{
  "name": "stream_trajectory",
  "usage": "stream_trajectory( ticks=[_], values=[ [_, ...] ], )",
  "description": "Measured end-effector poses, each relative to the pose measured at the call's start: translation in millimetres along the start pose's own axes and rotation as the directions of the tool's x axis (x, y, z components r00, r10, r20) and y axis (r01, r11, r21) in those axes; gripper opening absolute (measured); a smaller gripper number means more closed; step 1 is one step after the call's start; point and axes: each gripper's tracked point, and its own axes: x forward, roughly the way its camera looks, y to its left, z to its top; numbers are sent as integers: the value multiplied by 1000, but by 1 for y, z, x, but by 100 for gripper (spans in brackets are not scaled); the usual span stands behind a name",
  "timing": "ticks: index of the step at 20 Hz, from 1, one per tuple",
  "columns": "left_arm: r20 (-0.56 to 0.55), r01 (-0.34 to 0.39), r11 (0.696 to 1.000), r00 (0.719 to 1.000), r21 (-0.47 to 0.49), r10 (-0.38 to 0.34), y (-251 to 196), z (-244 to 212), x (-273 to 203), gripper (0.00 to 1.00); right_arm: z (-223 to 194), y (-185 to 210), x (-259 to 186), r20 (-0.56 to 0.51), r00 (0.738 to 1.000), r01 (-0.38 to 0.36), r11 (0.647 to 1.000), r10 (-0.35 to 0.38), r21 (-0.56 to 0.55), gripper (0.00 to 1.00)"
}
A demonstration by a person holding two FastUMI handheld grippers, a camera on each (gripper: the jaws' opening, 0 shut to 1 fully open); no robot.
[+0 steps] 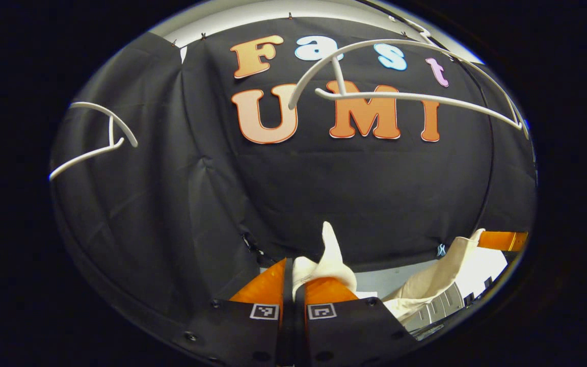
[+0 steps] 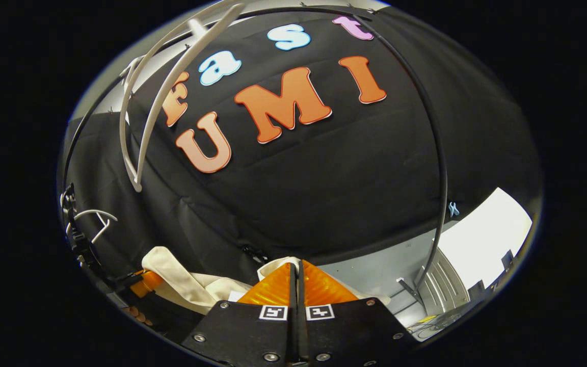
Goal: Grasp the clothes on the hanger with both hands and then place them into the laundry hamper below.
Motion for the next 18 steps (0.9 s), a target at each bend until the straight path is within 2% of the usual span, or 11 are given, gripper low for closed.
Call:
stream_trajectory(
  ticks=[4, 10, 18],
  values=[
    [-56, 8, 1000, 998, -16, -9, 0, -32, 5, 7, -23, 7, 11, -30, 999, 20, 1000, -21, -9, 0],
    [-123, 29, 999, 992, -18, -31, 3, -56, 15, 7, -54, 13, 26, -75, 996, 49, 998, -52, -40, 0],
    [-208, 76, 997, 975, -2, -75, -8, -89, 36, 6, -89, 37, 54, -139, 989, 38, 992, -55, -120, 0]
  ],
)
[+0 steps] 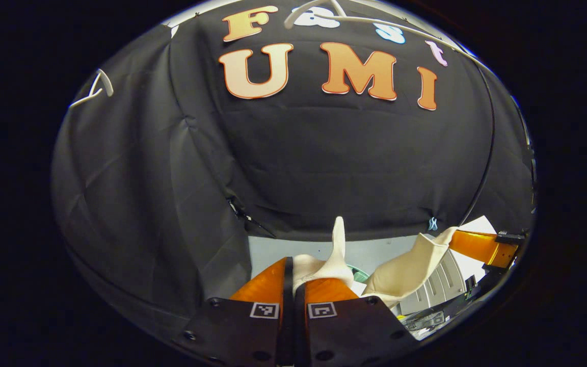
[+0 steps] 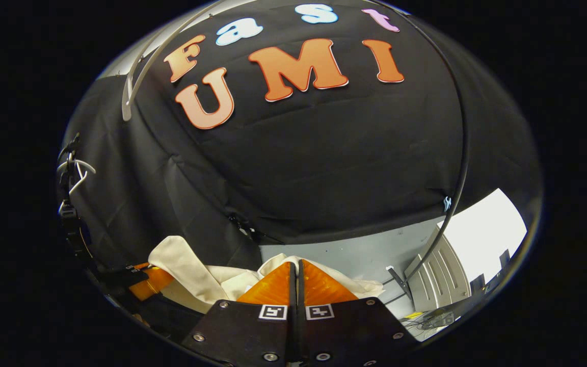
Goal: Grasp the clothes on the hanger with both hands and then place them into the laundry hamper below.
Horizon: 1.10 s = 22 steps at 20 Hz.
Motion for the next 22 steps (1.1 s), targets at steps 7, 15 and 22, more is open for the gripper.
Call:
stream_trajectory(
  ticks=[7, 15, 22],
  values=[
    [-114, 18, 1000, 993, -6, -18, -1, -40, 27, 7, -33, 15, 31, -87, 996, -9, 999, 5, -45, 0],
    [-325, 21, 1000, 945, -19, -26, 8, -103, 54, 7, -75, 14, 71, -205, 978, 15, 991, -42, -130, 0],
    [-488, 21, 1000, 872, -16, -26, 12, -145, 64, 7, -132, 6, 105, -352, 929, 46, 980, -112, -193, 0]
  ],
)
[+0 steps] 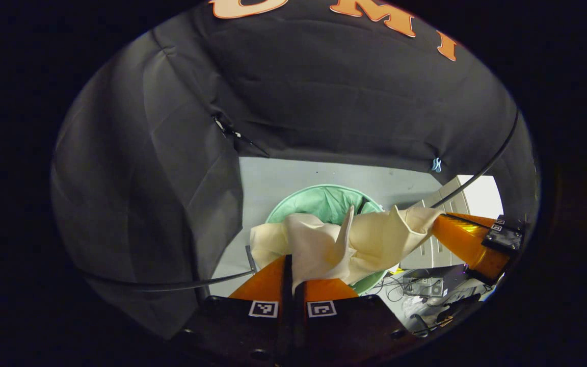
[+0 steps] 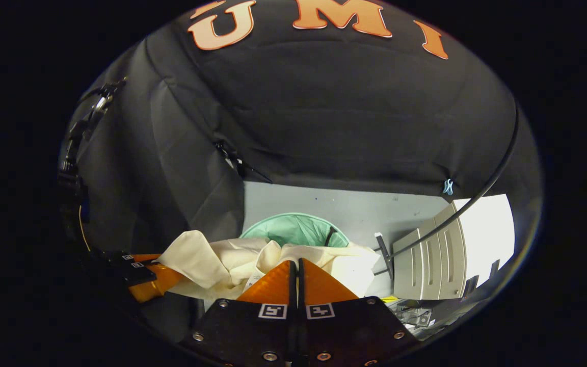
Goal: Grasp the clothes on the hanger with both hands and then place them into the laundry hamper below.
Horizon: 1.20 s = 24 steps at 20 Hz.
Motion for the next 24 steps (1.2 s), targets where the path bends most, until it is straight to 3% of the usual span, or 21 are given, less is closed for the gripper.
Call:
stream_trajectory(
  ticks=[9, 15, 18, 21, 24],
  values=[
    [-123, -17, 999, 992, -38, 12, 3, -27, 1, 10, -25, 3, 13, -106, 994, 25, 999, -22, 21, 6],
    [-126, -38, 999, 992, -35, 33, 8, -31, 0, 12, -29, 0, 12, -114, 993, 36, 999, -33, 24, 9],
    [-137, -41, 998, 990, -48, 34, 8, -35, -3, 29, -30, -2, 6, -114, 993, 47, 999, -45, 20, 10],
    [-142, -35, 997, 990, -62, 26, 9, -36, -8, 29, -33, -1, 1, -113, 993, 47, 999, -44, 20, 19],
    [-140, -25, 998, 990, -55, 17, 3, -46, -12, 70, -33, -2, -8, -107, 993, 47, 999, -45, 15, 31]
  ],
)
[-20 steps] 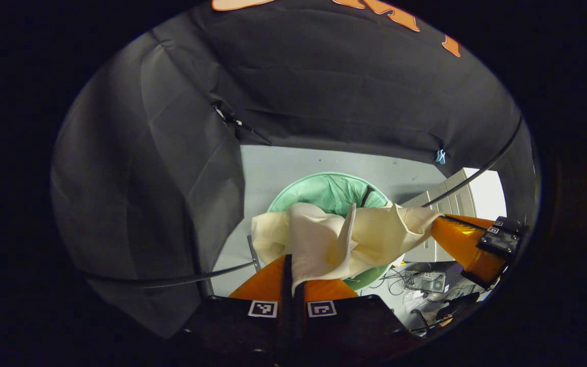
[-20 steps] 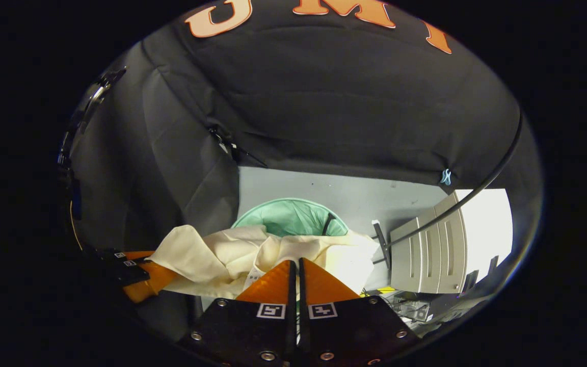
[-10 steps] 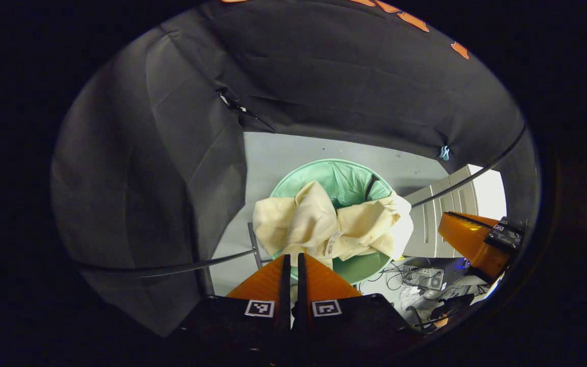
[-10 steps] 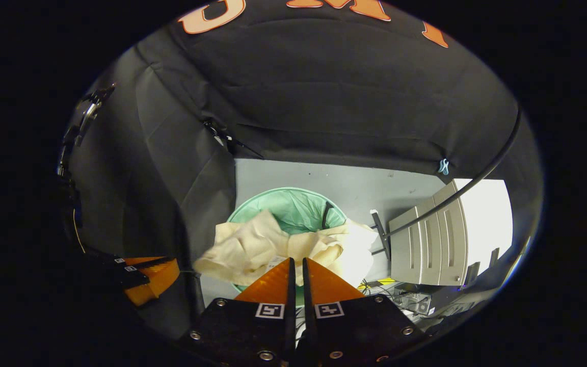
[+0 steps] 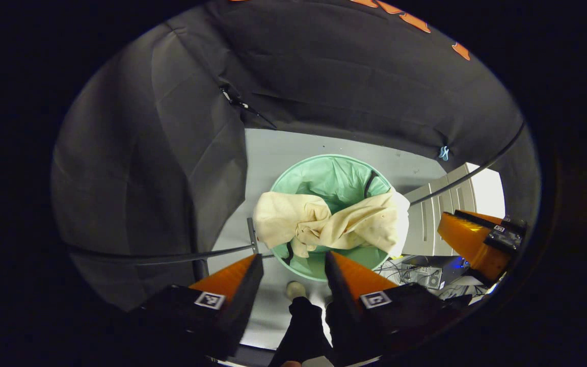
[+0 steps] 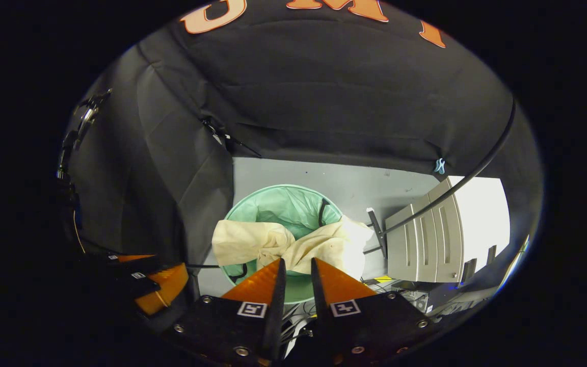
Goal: Grasp the clothes on the hanger with both hands and then place them into the laundry hamper below.
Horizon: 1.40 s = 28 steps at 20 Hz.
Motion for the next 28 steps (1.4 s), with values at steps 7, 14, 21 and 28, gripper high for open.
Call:
stream_trajectory(
  ticks=[7, 14, 21, 28],
  values=[
    [18, 2, 1000, 1000, -7, -2, 2, -3, -10, 81, -4, -4, -19, 28, 1000, 10, 999, -10, -30, 52],
    [67, -6, 1000, 998, -14, 7, 9, -1, -36, 96, 6, -6, -52, 104, 994, 48, 995, -38, -92, 95],
    [170, -15, 1000, 985, -5, 16, 18, 21, -63, 98, 27, -6, -108, 207, 977, 74, 991, -50, -110, 95],
    [327, 21, 999, 945, -31, -10, 22, 61, -157, 97, 59, -2, -184, 325, 945, 64, 994, -32, -86, 95]
  ],
)
